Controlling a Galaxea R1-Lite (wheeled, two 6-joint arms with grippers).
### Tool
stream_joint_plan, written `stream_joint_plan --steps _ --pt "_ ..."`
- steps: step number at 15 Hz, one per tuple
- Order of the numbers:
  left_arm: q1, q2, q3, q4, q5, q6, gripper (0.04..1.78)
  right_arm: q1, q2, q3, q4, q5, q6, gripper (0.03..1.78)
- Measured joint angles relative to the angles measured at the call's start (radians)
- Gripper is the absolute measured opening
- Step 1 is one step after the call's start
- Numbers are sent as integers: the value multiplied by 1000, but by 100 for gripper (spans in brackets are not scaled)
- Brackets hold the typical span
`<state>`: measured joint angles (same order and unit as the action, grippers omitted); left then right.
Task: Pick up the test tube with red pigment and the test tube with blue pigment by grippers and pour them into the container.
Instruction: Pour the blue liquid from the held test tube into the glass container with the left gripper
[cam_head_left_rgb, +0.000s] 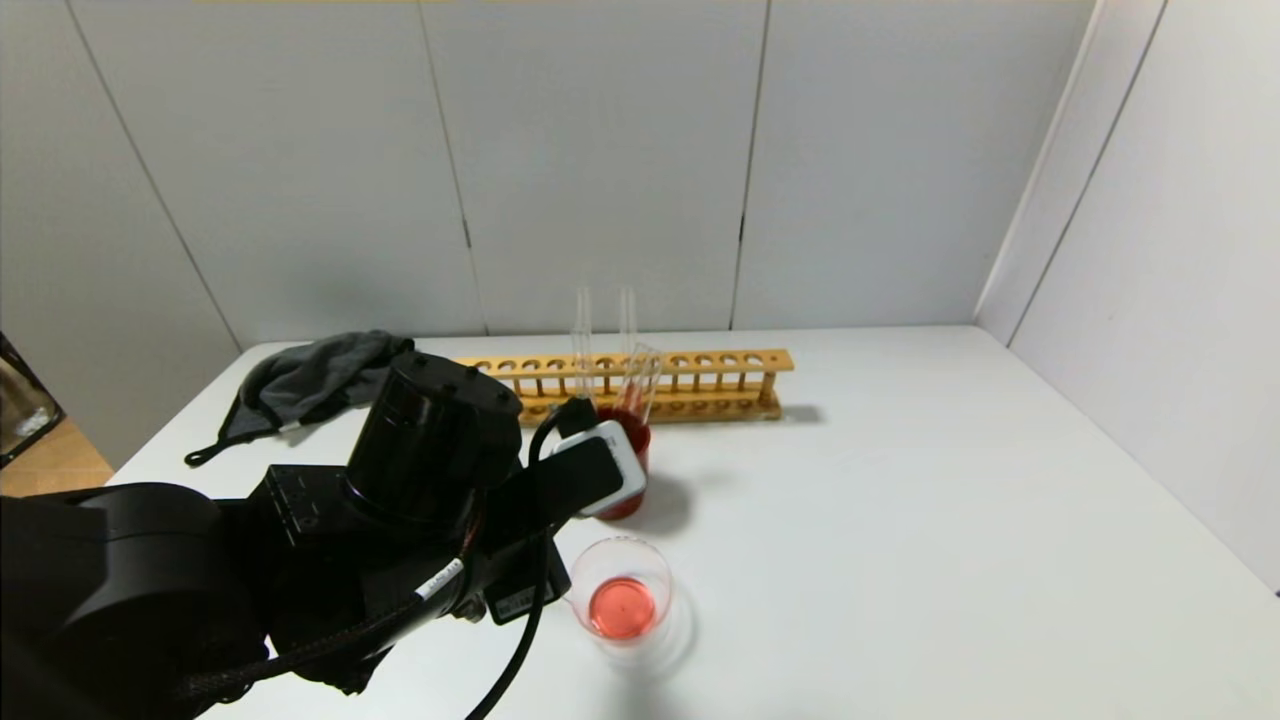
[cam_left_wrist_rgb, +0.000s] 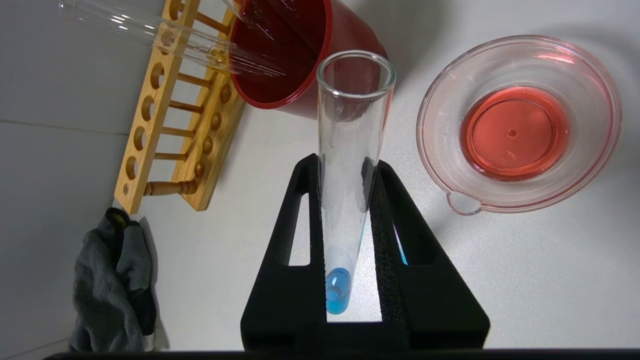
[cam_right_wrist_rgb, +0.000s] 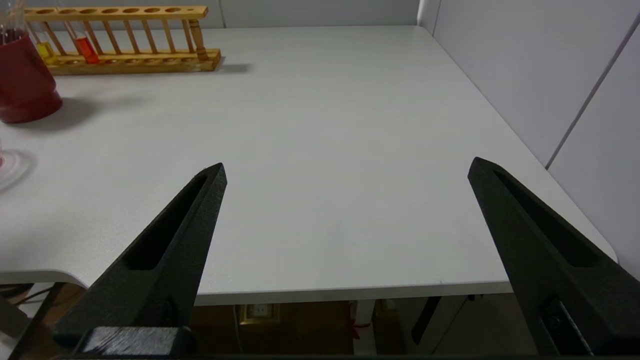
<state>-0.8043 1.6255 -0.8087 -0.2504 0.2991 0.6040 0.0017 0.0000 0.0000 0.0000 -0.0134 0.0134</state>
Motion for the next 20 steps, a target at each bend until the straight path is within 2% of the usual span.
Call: stream_joint_plan --steps 9,15,20 --pt "-24 41 -21 7 0 70 33 -1 0 0 0 0 0 170" --pt "-23 46 -38 124 5 120 33 -1 0 0 0 0 0 170" --pt "-23 47 -43 142 4 124 33 0 0 0 0 0 0 170"
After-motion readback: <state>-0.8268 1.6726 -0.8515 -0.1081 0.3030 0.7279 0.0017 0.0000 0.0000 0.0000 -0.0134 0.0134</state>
